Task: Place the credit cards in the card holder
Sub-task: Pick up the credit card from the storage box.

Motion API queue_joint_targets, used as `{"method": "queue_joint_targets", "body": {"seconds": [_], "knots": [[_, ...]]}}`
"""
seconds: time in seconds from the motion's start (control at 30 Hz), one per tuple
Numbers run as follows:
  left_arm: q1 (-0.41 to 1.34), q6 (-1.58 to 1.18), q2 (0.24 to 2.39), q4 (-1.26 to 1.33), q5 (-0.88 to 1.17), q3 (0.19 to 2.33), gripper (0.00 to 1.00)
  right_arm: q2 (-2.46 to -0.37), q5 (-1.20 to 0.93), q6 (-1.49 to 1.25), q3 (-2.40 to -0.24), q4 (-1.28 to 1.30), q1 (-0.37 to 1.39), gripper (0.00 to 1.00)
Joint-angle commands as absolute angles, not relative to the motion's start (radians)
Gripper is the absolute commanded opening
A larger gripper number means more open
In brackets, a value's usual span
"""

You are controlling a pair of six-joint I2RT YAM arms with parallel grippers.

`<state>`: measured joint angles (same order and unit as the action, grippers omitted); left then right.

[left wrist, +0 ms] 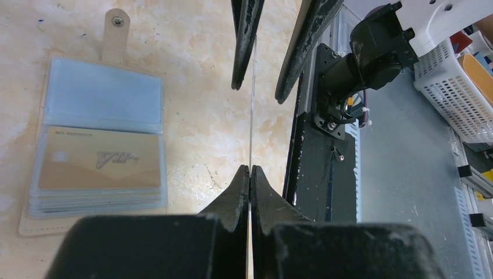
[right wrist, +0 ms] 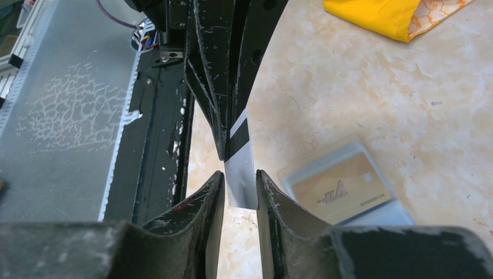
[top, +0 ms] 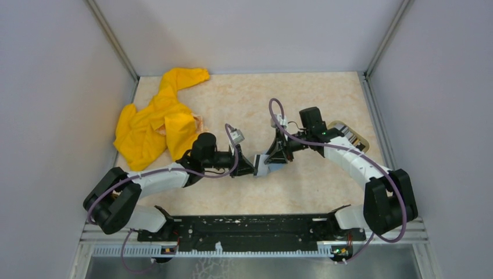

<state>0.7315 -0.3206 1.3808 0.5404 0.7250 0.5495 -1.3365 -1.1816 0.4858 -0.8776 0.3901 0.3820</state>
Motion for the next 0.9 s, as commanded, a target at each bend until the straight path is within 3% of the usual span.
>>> {"method": "queue_joint_targets", "body": {"seconds": [0.0,0.13,0.2,0.3,0.43,0.5,0.7,0.77,0.87], "knots": [[0.732,-0.329,1.346,0.578,0.707,0.546,0.0,-1.34,-1.191,0.516,-0.912,0.398,0.42,0.23],[0.732,-0.335,1.332,0.569,0.682,0.537,0.0,-1.341,-1.182,0.521,-0.936,0.418,0.434,0.0],[0.732,-0.336,1.325,0.546,0.657,0.535,0.02,-1.332,-1.169,0.515,-0.951,0.427,0.434,0.0],[0.732,-0.35,1.305,0.487,0.558,0.525,0.39,-1.307,-1.129,0.5,-0.953,0.421,0.434,0.0],[0.732,-0.397,1.22,0.442,0.427,0.466,0.74,-1.298,-1.062,0.491,-0.971,0.436,0.405,0.0],[0.731,-0.452,1.157,0.43,0.338,0.409,0.96,-1.318,-1.022,0.492,-0.992,0.468,0.387,0.0],[0.726,-0.684,1.003,0.495,0.259,0.229,0.96,-1.424,-0.915,0.445,-1.063,0.551,0.327,0.0],[0.726,-0.739,0.986,0.497,0.265,0.212,0.88,-1.468,-0.903,0.419,-1.084,0.575,0.303,0.0],[0.726,-0.814,1.003,0.506,0.258,0.223,0.67,-1.548,-0.912,0.387,-1.116,0.61,0.262,0.0]]}}
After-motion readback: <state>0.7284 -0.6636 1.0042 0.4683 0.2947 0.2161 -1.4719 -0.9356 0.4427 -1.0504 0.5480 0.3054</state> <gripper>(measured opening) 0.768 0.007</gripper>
